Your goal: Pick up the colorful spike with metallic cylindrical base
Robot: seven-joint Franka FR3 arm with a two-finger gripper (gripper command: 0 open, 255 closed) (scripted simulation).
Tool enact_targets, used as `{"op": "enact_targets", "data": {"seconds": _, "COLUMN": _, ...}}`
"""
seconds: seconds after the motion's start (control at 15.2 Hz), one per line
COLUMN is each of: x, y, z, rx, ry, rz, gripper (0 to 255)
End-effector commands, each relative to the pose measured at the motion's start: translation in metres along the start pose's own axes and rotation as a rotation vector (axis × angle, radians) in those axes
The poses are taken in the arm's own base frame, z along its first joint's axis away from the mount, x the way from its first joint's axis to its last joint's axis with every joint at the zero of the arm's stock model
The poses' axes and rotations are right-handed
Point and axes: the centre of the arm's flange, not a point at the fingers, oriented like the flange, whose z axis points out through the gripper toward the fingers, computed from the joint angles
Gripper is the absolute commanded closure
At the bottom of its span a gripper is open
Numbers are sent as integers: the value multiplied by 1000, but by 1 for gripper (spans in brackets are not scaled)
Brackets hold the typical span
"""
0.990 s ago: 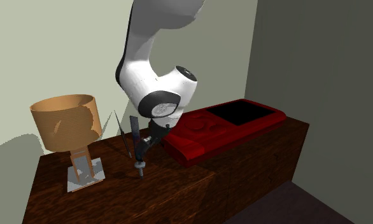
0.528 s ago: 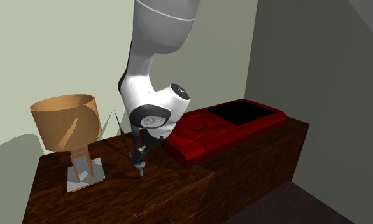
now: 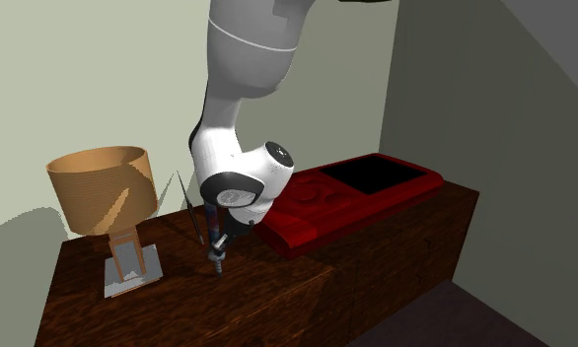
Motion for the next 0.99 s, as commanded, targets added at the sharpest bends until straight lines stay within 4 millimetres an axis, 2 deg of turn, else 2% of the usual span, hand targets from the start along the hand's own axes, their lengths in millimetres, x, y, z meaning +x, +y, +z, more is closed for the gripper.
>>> {"op": "enact_targets", "data": {"seconds": 0.0, "x": 0, "y": 0, "z": 0, "rx": 0, "ry": 0, "rz": 0, "gripper": 255}}
{"op": "enact_targets", "data": {"seconds": 0.4, "x": 1, "y": 0, "z": 1, "rx": 0, "ry": 0, "rz": 0, "gripper": 255}}
{"op": "enact_targets", "data": {"seconds": 0.92, "x": 23, "y": 1, "z": -35, "rx": 0, "ry": 0, "rz": 0, "gripper": 255}}
